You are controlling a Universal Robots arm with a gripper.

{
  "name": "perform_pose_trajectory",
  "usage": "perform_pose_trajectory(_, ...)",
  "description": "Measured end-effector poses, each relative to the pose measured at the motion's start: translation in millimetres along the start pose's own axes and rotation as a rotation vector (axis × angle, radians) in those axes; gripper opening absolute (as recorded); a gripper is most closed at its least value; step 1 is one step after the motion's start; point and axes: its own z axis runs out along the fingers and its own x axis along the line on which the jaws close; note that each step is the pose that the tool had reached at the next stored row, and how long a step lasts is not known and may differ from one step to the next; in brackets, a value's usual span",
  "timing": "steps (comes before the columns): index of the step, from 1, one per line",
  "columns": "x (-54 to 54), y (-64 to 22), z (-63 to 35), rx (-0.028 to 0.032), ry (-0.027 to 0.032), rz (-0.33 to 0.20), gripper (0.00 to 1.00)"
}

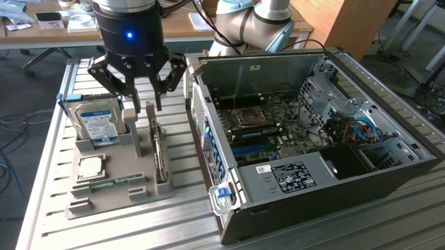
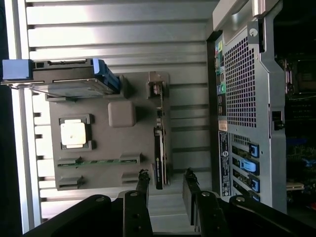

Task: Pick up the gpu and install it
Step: 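Pick up the gpu and move the gpu toward the slot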

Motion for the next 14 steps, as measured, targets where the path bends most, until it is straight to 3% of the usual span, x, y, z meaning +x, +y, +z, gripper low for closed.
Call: perform_pose_trajectory(14,0.5,-0.9,19.4,0.0,0.0,0.0,0.42)
